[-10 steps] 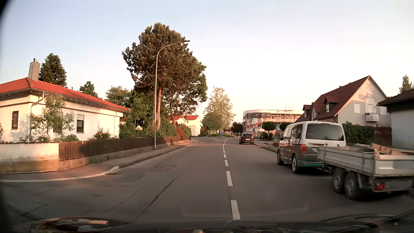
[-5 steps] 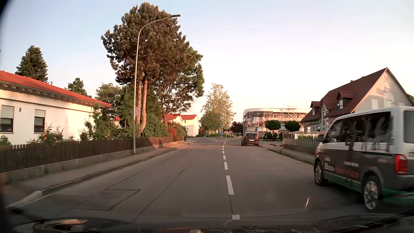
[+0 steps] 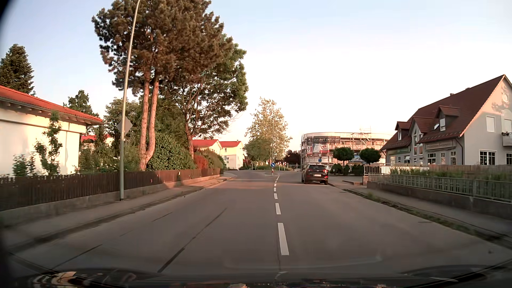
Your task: Follow the waypoints while adhering to traffic rules and regulations
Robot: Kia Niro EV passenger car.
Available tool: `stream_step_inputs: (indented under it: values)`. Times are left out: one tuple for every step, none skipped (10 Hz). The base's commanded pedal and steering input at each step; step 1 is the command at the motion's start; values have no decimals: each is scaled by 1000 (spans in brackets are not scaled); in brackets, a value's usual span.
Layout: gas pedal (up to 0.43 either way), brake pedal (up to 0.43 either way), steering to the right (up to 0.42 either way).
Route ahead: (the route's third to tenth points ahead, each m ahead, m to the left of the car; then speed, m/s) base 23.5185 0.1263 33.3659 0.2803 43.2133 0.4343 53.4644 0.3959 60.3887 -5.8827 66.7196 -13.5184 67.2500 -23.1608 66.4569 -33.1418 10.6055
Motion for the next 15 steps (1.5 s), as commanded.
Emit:
stream_step_inputs:
  values:
    - [47, 12, 4]
    - [47, 18, 3]
    - [47, 18, 3]
    - [47, 18, 3]
    - [47, 18, 3]
    - [47, 18, 2]
    - [47, 18, 2]
    - [47, 18, 2]
    - [47, 18, 2]
    - [47, 12, 1]
    - [47, 18, 2]
    - [47, 18, 2]
    - [39, 12, 2]
    - [39, 18, 2]
    - [0, 12, 2]
